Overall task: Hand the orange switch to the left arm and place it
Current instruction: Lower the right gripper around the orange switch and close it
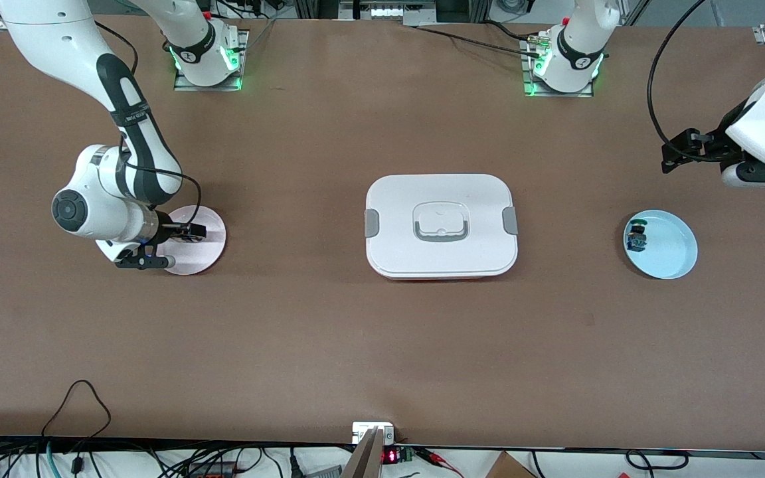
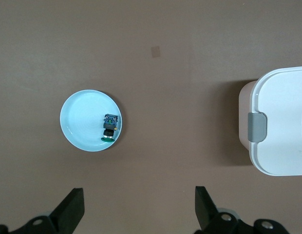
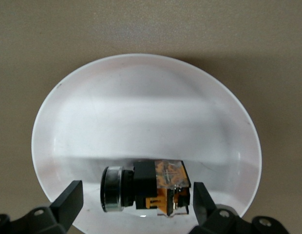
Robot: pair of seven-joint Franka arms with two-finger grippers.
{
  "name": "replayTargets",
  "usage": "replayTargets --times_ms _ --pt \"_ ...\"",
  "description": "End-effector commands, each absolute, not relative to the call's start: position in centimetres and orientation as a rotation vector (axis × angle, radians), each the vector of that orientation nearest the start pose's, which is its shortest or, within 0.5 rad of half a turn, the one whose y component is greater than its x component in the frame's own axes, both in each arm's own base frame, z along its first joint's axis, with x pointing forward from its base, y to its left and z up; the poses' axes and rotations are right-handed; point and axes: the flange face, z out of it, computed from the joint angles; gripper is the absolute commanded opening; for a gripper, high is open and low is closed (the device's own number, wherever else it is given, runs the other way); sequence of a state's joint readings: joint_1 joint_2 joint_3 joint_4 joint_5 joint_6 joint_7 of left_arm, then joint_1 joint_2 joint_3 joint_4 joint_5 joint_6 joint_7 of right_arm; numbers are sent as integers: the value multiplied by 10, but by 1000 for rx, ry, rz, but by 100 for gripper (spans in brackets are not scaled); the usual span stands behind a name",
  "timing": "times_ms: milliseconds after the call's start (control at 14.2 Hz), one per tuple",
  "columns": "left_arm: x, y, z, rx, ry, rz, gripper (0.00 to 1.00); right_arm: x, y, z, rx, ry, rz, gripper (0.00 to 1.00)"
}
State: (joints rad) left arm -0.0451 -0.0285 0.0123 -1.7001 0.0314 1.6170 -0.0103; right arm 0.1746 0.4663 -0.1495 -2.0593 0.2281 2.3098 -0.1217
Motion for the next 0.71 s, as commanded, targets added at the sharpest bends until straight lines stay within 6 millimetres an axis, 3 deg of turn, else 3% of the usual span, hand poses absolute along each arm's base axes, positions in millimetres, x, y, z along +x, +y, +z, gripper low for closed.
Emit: replayTargets --times_ms 0,494,635 --pt "545 -12 590 -3115 64 88 100 570 19 188 -3024 16 286 100" --pt "545 -12 591 -3115 67 86 100 570 20 182 -3027 18 284 100" --pt "545 -12 591 -3115 67 86 100 570 21 181 -3026 11 286 93"
